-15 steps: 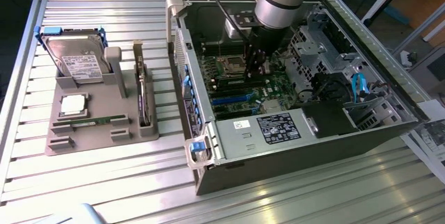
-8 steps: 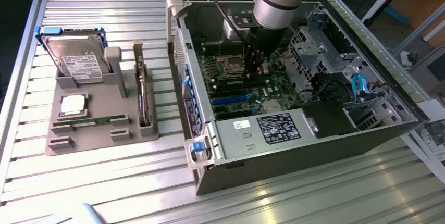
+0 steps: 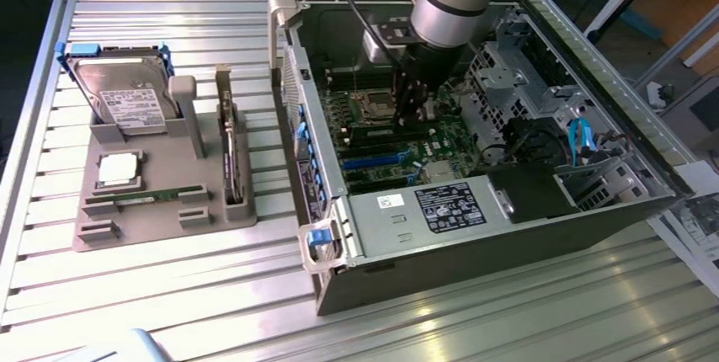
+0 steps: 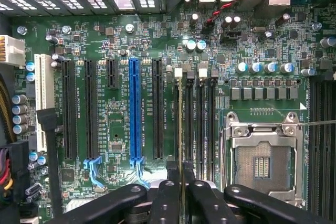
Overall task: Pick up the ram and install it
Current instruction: 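Insert the ram into the slot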
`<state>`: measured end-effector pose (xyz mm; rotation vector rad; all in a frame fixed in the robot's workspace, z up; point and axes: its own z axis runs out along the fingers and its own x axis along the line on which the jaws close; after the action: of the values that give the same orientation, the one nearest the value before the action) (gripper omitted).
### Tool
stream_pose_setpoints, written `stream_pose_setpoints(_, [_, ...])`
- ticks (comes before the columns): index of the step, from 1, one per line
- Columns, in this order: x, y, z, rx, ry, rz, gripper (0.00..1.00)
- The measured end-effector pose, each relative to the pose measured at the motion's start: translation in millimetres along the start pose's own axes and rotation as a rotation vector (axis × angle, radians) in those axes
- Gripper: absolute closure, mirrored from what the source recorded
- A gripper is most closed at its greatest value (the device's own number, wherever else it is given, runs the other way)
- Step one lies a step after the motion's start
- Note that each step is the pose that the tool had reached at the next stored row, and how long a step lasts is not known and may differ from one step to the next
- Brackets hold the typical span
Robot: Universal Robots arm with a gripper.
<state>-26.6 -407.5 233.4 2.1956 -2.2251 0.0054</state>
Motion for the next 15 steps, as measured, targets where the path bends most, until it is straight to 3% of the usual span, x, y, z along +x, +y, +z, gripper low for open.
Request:
stream_pose_setpoints(6, [-0.1, -0.5, 0.0, 0.0005, -0.0004, 0.0, 0.87])
stream_pose_setpoints(11, [0.1, 6.5, -0.1, 0.0001, 0.0, 0.0, 0.87])
stream_pose_setpoints(13, [0.3, 6.5, -0.1, 0.0002, 0.002, 0.0, 0.87])
stream_pose_setpoints(15, [0.7, 6.5, -0.1, 0.0002, 0.0082, 0.0, 0.87])
